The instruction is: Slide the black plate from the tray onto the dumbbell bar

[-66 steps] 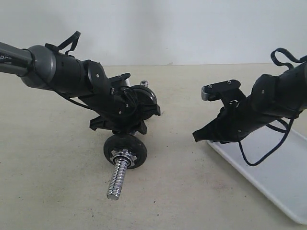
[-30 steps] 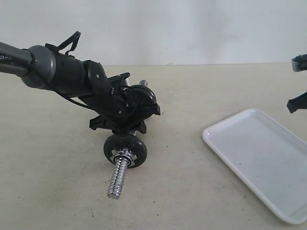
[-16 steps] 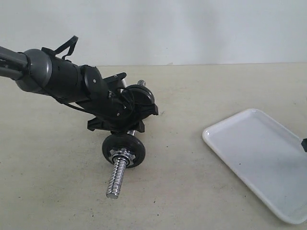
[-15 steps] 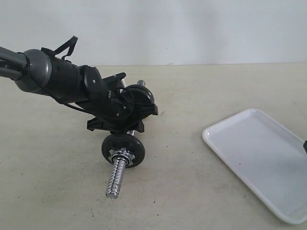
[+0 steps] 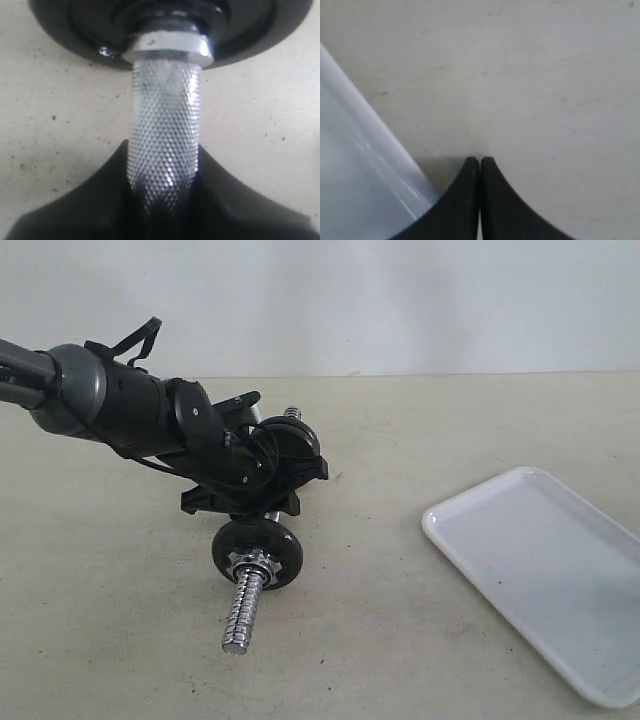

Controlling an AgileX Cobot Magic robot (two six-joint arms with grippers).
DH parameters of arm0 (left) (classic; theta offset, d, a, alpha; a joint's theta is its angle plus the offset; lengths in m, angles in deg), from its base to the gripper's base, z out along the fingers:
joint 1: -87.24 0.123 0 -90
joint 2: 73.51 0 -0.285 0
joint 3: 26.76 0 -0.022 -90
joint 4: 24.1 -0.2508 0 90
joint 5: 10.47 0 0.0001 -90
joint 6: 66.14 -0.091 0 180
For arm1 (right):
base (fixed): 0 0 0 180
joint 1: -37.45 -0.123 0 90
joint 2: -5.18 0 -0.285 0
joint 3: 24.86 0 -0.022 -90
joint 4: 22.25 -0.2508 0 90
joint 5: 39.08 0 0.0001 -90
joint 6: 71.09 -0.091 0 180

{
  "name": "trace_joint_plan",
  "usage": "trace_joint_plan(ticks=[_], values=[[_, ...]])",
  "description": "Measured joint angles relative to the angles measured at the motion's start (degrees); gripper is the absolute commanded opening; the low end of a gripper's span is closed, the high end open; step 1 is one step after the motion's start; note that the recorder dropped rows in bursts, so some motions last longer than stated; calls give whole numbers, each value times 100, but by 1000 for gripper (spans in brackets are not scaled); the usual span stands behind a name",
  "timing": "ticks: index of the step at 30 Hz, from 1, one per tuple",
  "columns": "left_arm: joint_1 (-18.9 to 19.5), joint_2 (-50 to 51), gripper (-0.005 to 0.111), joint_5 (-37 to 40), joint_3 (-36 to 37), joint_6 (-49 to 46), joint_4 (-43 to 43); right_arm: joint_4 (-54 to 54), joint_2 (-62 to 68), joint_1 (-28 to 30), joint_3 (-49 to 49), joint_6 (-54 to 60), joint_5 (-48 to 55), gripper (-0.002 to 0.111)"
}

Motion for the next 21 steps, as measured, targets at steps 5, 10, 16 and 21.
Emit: trace_joint_plan(ticks=[5, 10, 16, 21], values=[[0, 0, 4, -20, 0, 14, 0, -809, -23, 0, 122, 427, -285, 0], [0, -22, 4, -14, 0, 27, 10, -1867, -35, 0, 168, 1281, -373, 0], [0, -68, 4, -74, 47, 36, 10, -3224, -35, -381, 178, 2471, -423, 0], [0, -68, 4, -74, 59, 36, 10, -3646, -12, -1406, 181, 2560, -745, 0]])
